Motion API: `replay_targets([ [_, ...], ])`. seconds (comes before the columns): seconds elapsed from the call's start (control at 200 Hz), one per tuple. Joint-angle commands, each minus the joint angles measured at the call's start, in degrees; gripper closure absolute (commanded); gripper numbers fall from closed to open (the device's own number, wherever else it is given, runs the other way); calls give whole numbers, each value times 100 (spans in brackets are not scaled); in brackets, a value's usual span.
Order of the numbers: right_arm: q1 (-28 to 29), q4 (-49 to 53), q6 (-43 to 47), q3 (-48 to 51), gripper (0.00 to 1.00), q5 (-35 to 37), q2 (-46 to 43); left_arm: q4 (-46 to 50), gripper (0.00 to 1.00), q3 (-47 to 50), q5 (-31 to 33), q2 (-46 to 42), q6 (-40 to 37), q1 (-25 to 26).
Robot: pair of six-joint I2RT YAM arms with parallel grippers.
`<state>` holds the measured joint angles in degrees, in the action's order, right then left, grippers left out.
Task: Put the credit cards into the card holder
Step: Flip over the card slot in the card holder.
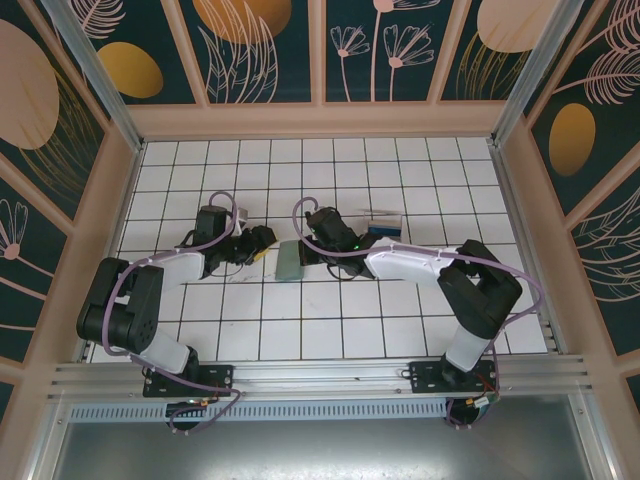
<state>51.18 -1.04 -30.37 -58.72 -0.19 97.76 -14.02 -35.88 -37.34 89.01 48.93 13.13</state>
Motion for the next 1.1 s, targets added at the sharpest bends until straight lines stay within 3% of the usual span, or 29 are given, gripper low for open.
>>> replay_targets([
  [0.0, -11, -184, 93, 62, 99, -190, -202, -186, 44, -70, -212, 137, -67, -13],
  [0.21, -11, -666, 258, 178, 99, -617, -473, -301, 43, 8, -288, 246, -51, 41],
  [0.43, -20, -865, 400, 170, 100, -681, -512, -936, 44, 198, -679, 430, 332, 40],
  [0.681, -19, -1073, 399, 207, 100, -728, -449, -912, 45, 125, -779, 511, 289, 37],
  [0.931, -20, -971, 418, 181, 100, -693, -232, -112, 44, -82, -428, 391, -278, 28],
  [1.096, -29, -875, 483, 225, 100, -550, -203, 760, 52, -260, 124, 463, -946, 36],
])
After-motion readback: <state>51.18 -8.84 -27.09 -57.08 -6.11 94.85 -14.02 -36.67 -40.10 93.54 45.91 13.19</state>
